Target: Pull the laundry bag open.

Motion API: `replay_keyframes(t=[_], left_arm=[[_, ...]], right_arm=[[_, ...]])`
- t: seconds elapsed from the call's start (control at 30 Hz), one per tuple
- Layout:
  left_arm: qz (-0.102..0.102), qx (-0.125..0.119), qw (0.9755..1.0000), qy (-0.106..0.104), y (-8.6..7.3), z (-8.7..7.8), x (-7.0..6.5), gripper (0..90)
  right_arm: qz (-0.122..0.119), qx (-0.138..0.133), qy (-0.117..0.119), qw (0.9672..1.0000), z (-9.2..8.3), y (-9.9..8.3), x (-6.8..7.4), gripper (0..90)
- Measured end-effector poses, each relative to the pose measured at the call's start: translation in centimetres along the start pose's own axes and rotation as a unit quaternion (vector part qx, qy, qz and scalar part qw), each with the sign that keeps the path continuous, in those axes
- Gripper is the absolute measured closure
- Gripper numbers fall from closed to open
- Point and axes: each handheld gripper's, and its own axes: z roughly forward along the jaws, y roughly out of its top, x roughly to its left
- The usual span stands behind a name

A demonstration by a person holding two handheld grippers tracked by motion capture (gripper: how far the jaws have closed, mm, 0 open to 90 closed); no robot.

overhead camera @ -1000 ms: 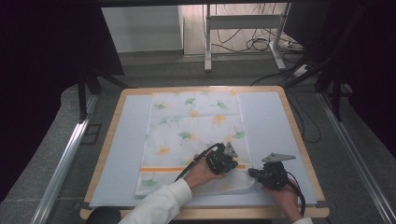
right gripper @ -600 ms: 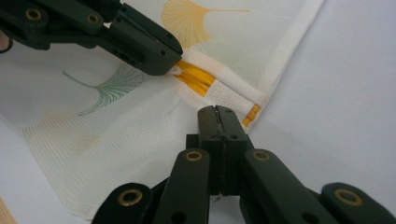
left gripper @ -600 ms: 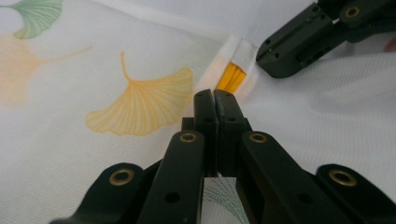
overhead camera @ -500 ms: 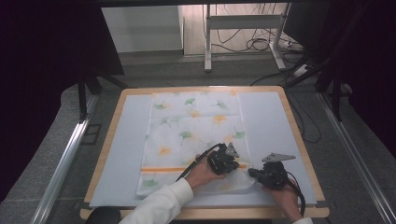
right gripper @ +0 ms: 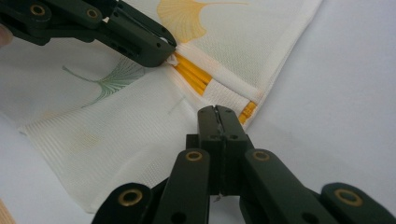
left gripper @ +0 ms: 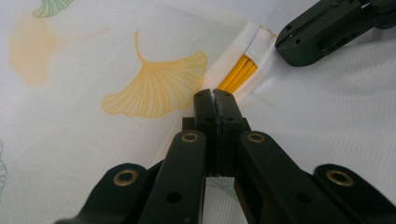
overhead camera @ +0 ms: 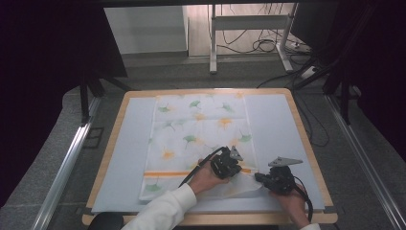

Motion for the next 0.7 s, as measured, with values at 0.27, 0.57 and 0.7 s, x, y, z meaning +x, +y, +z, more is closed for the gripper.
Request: replay_keyframes(t=[0.27,0.57,0.7], left_arm=[[-0.013,-0.002,0.9998,-0.012,-0.5,-0.3,0.5,90.0],[0.018,-0.001,0.9996,-0.02,0.3,0.3,0.0,86.5],[0.014,0.003,0.9995,-0.028,0.6,0.4,0.1,83.3]], right_arm=[[-0.002,-0.001,0.001,1.0,0.0,0.0,0.0,90.0],[-0.003,0.0,0.001,1.0,0.0,0.0,0.0,89.9],[-0.003,0.0,0.001,1.0,0.0,0.0,0.0,89.9]])
